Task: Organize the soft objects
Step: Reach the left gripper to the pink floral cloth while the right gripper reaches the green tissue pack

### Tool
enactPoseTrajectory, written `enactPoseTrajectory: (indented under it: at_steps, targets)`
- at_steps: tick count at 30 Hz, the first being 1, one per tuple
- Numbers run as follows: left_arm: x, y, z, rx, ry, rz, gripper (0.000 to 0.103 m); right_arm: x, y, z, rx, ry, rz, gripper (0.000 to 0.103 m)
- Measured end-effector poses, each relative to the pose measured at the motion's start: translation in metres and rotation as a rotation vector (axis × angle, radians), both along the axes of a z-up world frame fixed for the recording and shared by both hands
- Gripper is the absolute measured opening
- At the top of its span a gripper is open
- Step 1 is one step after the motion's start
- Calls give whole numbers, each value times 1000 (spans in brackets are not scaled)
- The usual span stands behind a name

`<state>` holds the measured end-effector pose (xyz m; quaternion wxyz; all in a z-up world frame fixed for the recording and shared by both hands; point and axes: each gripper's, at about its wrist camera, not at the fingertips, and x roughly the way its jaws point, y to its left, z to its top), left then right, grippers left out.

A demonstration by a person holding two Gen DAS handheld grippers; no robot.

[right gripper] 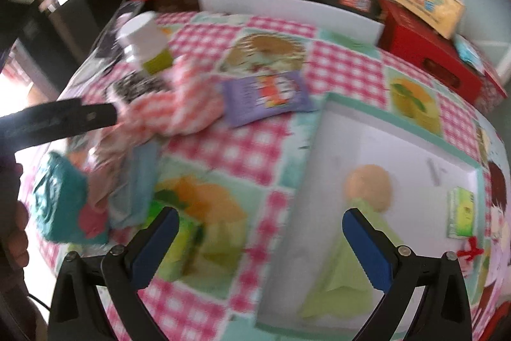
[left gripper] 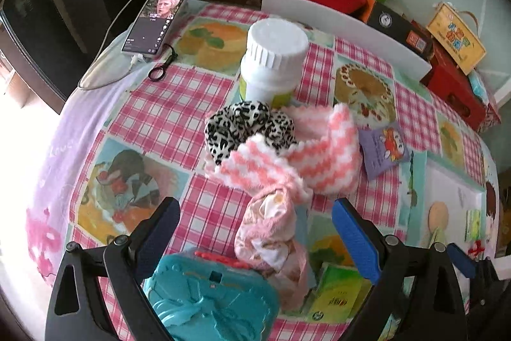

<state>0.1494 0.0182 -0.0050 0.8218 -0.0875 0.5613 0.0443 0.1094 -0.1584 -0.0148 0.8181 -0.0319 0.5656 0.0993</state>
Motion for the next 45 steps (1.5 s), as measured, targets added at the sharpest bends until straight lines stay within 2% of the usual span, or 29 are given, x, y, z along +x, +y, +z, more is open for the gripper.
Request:
enactPoseTrajectory:
  at_steps: [7, 12, 22, 28, 34, 36, 45]
  targets:
    - [-1, 11, 0, -15, 31, 23, 96, -13, 35, -8, 22, 42, 102, 103]
    - [1, 11, -7, -17, 67, 13, 96, -18, 46, -17, 12, 72, 135, 103]
    - [2, 25, -8, -42, 74, 60, 96, -31, 65, -31, -13, 105, 206, 103]
    - [4, 24, -10, -44, 82, 56, 96, -38, 76, -44, -44, 137, 250, 103]
    - [5, 23, -11, -46, 84, 50, 96, -42, 80, -52, -71, 148, 271, 101]
    - [5, 23, -11, -48, 84, 49, 96, -41, 78, -53, -70, 146, 267, 97]
    - [8, 11, -16, -51, 92, 8, 96, -16, 57, -54, -58, 98, 241, 94]
